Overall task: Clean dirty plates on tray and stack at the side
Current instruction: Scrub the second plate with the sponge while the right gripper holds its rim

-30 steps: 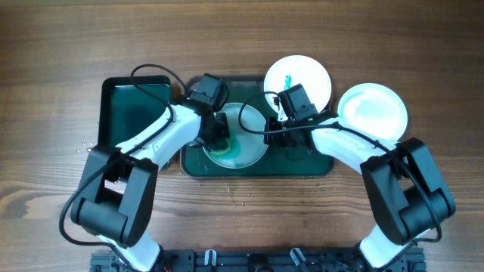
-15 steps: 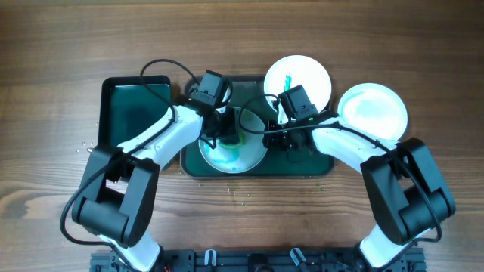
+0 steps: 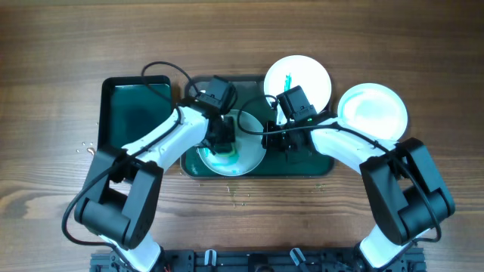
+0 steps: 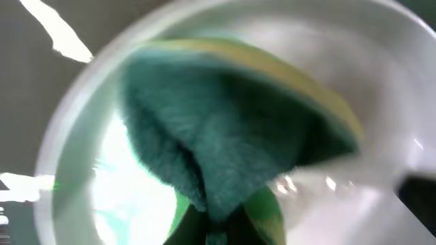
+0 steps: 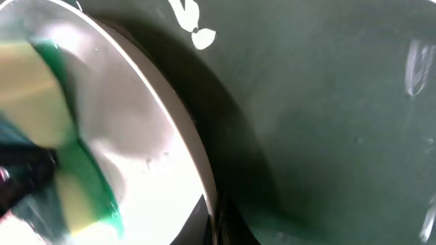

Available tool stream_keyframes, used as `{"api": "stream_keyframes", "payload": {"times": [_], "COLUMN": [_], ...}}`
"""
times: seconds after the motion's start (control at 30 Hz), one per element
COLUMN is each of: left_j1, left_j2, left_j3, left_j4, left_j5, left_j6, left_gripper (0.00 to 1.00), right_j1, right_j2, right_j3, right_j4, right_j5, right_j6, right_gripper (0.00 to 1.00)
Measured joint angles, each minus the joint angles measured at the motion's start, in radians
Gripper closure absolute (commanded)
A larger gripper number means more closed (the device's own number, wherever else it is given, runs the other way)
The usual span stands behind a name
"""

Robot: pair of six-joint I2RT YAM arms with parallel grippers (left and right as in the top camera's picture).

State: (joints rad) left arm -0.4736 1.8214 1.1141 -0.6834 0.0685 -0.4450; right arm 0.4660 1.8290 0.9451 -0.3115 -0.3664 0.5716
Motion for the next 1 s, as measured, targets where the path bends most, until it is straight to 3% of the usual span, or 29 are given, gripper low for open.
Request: {"api": "stream_keyframes", "payload": {"times": [0.33,0.53,0.77,0.9,1.0], "left_j1": [-0.050,-0.051,-0.051,-0.050,-0.040], "left_j2": [0.000,0.000,0.000,0.000,0.000], "left_j3": [-0.006,-0.006,-0.003,0.001,0.000], "left_j4": [0.119,0.134,0.025,-0.021,0.002], "left_j5": [0.136,-0.033,-0.146,-0.087,0.064], "left_j6": [0.023,-0.055,-0.099,-0.103,-0.087], "left_gripper": [0.96,0.96,0.96,0.96,0.96], "right_j1": [0.000,0.000,0.000,0.000,0.000], "right_j2": [0.000,0.000,0.000,0.000,0.000], "right_j3": [0.000,0.000,0.000,0.000,0.000], "right_j4": [-0.002,-0.001,0.001,0.001,0.001], "right_j5": [0.000,0.000,-0.002,-0.004,-0.004], "right_j6": [0.000,0.001,0.000,0.000,0.001], "right_gripper": [0.95,0.96,0.96,0.96,0.96]}}
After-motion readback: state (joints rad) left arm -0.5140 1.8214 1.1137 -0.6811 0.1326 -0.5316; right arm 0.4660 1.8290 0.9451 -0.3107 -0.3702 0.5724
